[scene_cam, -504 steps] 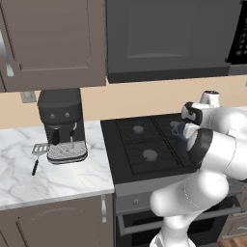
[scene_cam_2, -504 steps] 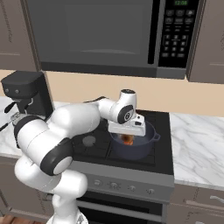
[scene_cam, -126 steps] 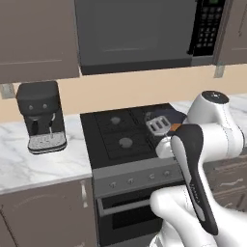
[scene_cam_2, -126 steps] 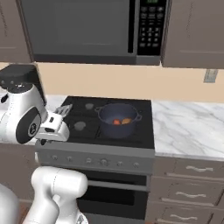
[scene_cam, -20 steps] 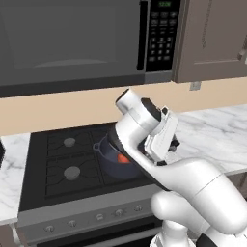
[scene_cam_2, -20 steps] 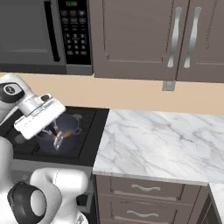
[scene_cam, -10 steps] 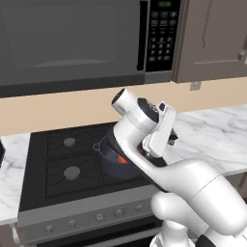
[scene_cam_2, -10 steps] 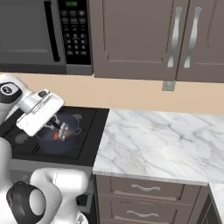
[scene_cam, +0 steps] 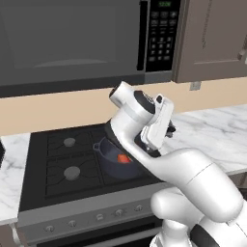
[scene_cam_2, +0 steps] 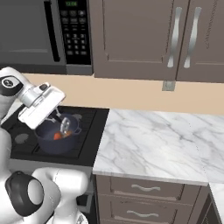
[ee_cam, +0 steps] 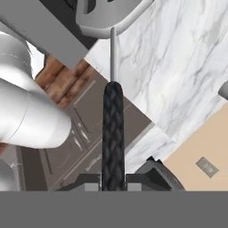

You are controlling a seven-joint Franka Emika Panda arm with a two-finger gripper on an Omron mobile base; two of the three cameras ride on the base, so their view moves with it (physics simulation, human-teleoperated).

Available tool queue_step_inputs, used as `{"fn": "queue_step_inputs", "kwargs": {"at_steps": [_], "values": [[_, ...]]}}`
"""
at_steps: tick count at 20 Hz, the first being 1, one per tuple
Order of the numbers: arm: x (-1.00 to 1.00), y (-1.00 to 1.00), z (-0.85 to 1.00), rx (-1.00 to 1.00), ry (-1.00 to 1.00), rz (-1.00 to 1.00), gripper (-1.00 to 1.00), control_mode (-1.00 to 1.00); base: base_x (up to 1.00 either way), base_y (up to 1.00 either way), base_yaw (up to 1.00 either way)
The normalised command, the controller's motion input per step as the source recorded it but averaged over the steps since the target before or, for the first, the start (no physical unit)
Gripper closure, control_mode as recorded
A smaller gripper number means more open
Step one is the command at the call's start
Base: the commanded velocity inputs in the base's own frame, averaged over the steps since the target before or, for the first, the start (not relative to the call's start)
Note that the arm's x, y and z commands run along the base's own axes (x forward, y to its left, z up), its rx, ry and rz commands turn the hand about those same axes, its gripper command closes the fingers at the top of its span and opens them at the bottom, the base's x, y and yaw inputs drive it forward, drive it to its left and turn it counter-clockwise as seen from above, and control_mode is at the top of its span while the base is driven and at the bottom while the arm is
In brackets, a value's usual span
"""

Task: Put the potato and sweet potato in the pot. Retrieve the spatula and lightly stir the vegetables in the pot.

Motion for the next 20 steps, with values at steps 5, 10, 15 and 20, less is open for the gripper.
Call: {"fn": "queue_step_inputs", "kwargs": {"at_steps": [5,10,15,20], "values": [[0.40,0.14,-0.32,-0.09,0.00,0.00,1.00,-1.00,0.00,0.00,0.00],[0.24,0.21,-0.04,-0.04,0.00,0.00,1.00,-1.00,0.00,0.00,0.00],[0.00,0.14,0.00,0.00,0.00,0.00,1.00,-1.00,0.00,0.00,0.00],[0.03,0.07,-0.04,-0.03,0.00,0.00,1.00,-1.00,0.00,0.00,0.00]]}}
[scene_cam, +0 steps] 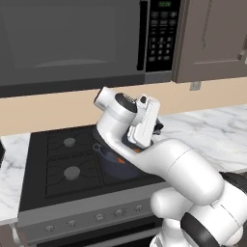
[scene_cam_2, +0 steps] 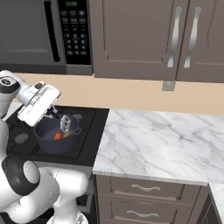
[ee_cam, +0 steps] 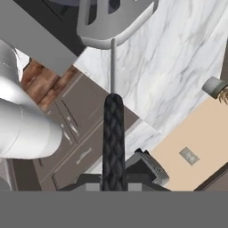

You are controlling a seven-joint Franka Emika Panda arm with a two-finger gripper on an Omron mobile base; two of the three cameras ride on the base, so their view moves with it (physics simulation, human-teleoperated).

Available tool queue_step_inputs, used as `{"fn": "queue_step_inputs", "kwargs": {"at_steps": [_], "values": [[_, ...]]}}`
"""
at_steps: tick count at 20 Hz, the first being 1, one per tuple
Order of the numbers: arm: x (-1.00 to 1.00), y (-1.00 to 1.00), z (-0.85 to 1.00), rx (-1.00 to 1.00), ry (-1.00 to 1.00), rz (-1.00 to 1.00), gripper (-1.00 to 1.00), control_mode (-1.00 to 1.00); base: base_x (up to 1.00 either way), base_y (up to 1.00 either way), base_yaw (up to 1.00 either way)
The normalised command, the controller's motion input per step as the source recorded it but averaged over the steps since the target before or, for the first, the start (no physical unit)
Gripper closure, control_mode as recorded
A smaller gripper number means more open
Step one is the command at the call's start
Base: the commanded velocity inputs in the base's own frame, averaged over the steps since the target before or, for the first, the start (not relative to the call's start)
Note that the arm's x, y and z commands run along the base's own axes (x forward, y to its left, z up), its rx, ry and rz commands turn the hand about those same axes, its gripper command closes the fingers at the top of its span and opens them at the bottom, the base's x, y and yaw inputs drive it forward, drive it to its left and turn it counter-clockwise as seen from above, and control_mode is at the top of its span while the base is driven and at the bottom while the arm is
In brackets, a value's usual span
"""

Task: Put the potato and sweet potato in the pot. Retrieve the spatula and lightly stir the vegetables in the pot.

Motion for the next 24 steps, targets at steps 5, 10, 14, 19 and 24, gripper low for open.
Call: {"fn": "queue_step_inputs", "kwargs": {"at_steps": [5,10,14,19,24], "values": [[0.00,-0.02,0.03,0.00,0.01,0.00,1.00,-1.00,0.00,0.00,0.00],[0.00,0.00,0.01,0.02,0.04,0.04,1.00,-1.00,0.00,0.00,0.00],[0.04,0.03,0.00,0.07,0.05,0.06,1.00,-1.00,0.00,0.00,0.00],[0.23,0.05,-0.09,0.01,0.03,0.04,1.00,-1.00,0.00,0.00,0.00],[0.34,0.09,-0.38,0.00,0.03,0.01,1.00,-1.00,0.00,0.00,0.00]]}}
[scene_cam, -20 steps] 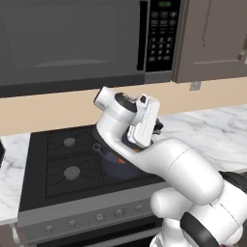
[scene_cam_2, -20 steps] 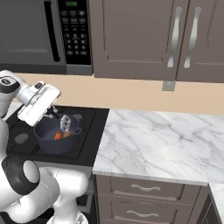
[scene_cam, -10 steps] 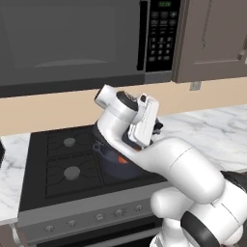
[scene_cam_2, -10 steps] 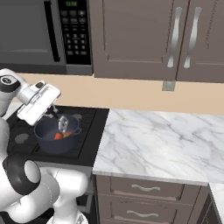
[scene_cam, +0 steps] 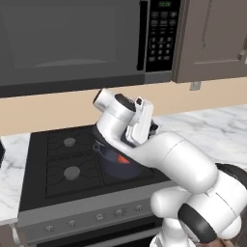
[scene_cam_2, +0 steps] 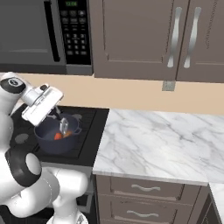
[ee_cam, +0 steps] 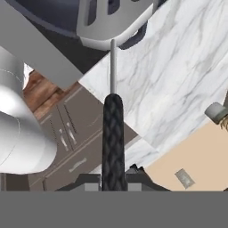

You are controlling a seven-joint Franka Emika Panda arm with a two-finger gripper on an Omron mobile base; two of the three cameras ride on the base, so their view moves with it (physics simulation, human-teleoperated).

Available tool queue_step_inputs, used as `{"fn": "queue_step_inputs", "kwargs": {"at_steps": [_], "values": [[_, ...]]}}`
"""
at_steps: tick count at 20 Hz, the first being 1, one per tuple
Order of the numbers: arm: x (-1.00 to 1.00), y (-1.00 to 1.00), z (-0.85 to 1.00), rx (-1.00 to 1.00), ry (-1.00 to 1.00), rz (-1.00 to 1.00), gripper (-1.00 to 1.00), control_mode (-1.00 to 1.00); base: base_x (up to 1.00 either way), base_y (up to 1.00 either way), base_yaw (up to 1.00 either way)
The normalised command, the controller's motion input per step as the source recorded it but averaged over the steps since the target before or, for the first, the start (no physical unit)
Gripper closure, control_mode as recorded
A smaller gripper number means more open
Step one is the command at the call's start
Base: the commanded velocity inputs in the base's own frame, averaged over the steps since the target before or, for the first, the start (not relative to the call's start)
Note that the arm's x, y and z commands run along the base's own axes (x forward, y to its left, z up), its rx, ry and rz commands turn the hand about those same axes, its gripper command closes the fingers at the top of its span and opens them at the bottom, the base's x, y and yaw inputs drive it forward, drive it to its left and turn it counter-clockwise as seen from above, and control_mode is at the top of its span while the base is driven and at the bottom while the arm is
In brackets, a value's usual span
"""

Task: Put the potato and sweet potato in the pot. Retrieve the spatula and lightly stir the vegetables in the pot.

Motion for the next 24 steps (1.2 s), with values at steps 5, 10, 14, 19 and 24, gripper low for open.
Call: {"fn": "queue_step_inputs", "kwargs": {"at_steps": [5,10,14,19,24], "values": [[0.15,0.02,-0.47,0.00,0.01,0.00,1.00,-1.00,0.00,0.00,0.00],[0.09,0.00,-0.26,0.00,0.00,0.00,1.00,-1.00,0.00,0.00,0.00],[0.21,0.00,-0.03,0.00,0.00,0.00,1.00,-1.00,0.00,0.00,0.00],[0.27,0.00,0.00,0.00,0.00,0.00,1.00,-1.00,0.00,0.00,0.00],[0.27,0.00,0.01,0.00,0.00,0.00,1.00,-1.00,0.00,0.00,0.00]]}}
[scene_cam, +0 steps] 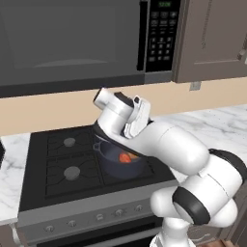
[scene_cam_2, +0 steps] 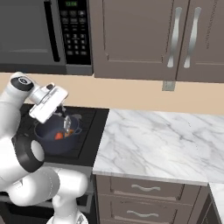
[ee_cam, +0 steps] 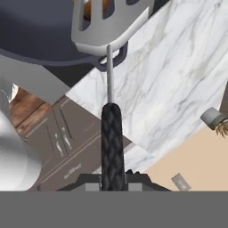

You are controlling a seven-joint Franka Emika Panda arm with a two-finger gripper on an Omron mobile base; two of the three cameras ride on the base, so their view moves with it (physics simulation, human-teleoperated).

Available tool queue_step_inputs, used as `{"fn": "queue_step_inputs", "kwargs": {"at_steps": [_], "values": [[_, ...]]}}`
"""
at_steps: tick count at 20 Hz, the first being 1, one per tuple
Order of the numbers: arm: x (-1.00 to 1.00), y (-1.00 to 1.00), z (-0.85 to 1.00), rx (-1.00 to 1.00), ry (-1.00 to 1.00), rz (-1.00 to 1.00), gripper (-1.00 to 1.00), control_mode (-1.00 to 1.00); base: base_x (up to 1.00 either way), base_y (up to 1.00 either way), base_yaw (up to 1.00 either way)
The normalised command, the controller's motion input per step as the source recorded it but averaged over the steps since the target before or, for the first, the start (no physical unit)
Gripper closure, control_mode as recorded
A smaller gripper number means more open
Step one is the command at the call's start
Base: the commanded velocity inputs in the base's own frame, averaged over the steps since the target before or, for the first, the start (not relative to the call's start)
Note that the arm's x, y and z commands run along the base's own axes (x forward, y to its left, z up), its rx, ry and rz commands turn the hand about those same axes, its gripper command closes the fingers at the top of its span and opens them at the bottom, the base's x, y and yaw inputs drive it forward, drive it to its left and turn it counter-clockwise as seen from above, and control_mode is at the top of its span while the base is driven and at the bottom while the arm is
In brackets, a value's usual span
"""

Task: Put the potato and sweet potato in the pot. Retrieve the spatula and lightly stir the vegetables in the pot.

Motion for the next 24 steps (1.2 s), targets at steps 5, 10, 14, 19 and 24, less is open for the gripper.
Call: {"fn": "queue_step_inputs", "kwargs": {"at_steps": [5,10,14,19,24], "values": [[0.01,0.00,0.00,0.00,0.00,0.00,1.00,-1.00,0.00,0.00,0.00],[-0.32,0.00,0.01,0.00,0.10,0.01,1.00,-1.00,0.00,0.00,0.00],[-0.45,0.04,-0.07,0.00,0.18,0.05,1.00,-1.00,0.00,0.00,0.00],[0.05,0.29,-0.11,0.00,0.03,0.03,1.00,-1.00,0.00,0.00,0.00],[0.54,0.45,0.00,0.00,0.00,0.00,1.00,-1.00,0.00,0.00,0.00]]}}
